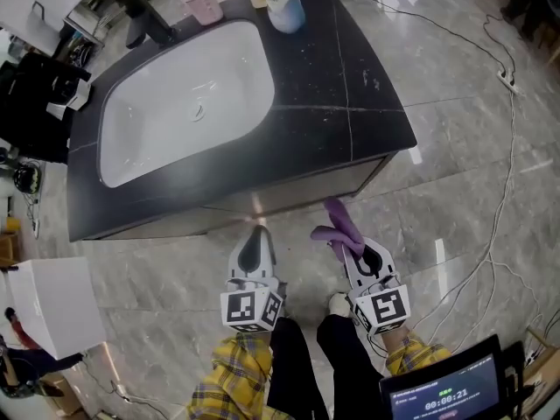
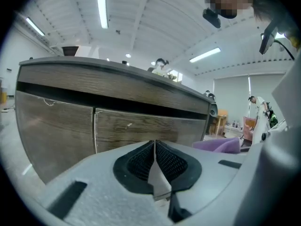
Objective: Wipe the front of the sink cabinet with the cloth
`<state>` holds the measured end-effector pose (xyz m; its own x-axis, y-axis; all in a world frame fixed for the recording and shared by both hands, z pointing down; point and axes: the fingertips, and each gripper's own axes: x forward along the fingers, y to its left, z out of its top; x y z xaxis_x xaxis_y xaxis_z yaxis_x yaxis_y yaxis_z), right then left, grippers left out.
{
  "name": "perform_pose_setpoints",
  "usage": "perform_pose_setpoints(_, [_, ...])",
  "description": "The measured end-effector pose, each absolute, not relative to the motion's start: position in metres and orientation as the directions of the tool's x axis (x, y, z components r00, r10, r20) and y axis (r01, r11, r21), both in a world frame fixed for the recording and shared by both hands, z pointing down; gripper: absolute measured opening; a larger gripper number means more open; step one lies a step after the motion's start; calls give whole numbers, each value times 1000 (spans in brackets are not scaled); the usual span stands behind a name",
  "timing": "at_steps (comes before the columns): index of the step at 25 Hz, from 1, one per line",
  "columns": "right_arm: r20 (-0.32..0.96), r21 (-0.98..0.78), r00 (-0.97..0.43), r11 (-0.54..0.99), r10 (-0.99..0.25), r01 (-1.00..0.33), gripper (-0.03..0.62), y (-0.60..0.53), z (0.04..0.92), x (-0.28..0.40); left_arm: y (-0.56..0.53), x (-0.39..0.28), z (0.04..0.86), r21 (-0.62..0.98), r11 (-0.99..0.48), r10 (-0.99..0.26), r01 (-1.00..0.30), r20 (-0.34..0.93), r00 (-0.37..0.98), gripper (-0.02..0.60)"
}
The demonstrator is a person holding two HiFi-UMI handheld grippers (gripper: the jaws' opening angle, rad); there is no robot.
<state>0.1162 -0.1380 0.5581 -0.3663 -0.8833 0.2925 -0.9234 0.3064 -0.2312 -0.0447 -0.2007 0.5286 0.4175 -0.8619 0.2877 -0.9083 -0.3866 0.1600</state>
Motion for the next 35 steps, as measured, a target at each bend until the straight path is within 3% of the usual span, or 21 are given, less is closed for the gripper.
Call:
perform_pose_setpoints(13, [314,-194,-613,583,-725,-789,40,-157,590,-38,-174,-132,560,164,-239,-895,-957,345,283,8])
perform_pose_setpoints(19, [290,-194,-646,618,-706,-762,40,-179,605,-82,-182,-163,577,150,-217,-906,-965,336,256,8])
perform_pose_setpoints(35, [276,-137,-523,506,-806,-852,41,-239,632,-29,-226,-142,618,169,-276,-896,-946,311,317,8])
